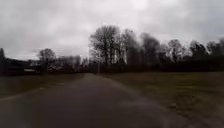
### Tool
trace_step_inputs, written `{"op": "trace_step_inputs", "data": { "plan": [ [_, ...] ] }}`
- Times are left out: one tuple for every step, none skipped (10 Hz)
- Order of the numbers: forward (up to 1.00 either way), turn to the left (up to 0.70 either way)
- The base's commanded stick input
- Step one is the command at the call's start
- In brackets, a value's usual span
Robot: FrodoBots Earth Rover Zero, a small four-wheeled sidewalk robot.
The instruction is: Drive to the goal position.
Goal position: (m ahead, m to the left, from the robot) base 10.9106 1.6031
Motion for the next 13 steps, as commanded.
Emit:
{"op": "trace_step_inputs", "data": {
  "plan": [
    [1.0, 0.0],
    [1.0, 0.0],
    [1.0, 0.0],
    [1.0, 0.0],
    [1.0, 0.0],
    [1.0, 0.0],
    [1.0, 0.23],
    [1.0, 0.4],
    [1.0, 0.4],
    [1.0, 0.4],
    [1.0, 0.4],
    [1.0, 0.4],
    [1.0, 0.4]
  ]
}}
